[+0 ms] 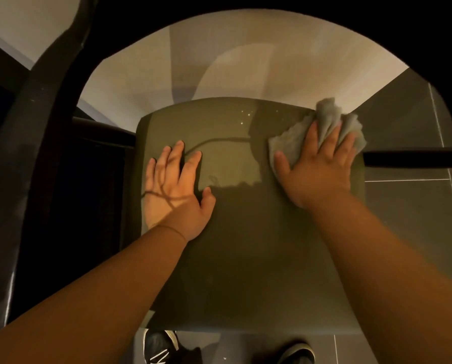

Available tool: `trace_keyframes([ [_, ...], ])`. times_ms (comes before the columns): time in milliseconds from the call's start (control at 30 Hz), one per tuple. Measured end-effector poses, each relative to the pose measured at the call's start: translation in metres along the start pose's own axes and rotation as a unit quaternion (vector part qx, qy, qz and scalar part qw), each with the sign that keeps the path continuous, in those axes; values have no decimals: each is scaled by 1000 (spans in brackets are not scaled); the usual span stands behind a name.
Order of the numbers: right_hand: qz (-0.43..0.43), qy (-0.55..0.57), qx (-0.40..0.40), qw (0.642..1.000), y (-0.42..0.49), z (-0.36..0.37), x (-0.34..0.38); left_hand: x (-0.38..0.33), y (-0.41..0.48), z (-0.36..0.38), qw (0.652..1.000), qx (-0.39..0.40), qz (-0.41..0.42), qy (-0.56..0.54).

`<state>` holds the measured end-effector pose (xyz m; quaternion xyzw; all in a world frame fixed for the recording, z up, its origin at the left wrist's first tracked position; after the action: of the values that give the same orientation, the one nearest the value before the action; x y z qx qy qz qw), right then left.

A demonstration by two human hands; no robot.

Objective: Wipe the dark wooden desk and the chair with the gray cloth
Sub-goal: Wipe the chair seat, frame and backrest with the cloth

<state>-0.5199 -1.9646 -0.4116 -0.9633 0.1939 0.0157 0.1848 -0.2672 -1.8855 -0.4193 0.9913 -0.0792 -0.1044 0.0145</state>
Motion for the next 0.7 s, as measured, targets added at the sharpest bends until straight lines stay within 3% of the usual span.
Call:
trace_keyframes([
  [133, 17, 16, 14, 1000, 26, -12, 18, 2, 0, 2, 1000, 4, 1, 10],
  [333, -154, -50, 19, 987, -43, 17, 2, 3, 0, 2, 1000, 14, 5, 6],
  [433, -127, -35, 8, 991, -15, 7, -4, 3, 2, 0, 1000, 23, 5, 12],
  [600, 3, -23, -12, 1000, 39, -21, 27, 4, 1, 3, 1000, 19, 5, 19],
  [700, -87, -32, -7, 996, 14, -16, 56, 7, -1, 5, 999, 29, 6, 25],
])
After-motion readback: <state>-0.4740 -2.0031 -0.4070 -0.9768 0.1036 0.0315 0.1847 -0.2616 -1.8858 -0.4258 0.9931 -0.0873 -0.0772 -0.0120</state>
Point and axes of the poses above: each hand's wrist, its own y-axis towards the middle knuckle, its own z-axis out of the palm, x = y × z, the point moved 2 cm from there along y, towards the middle knuckle, and after that the axes turned 14 degrees about z, right-handed, at the moved point
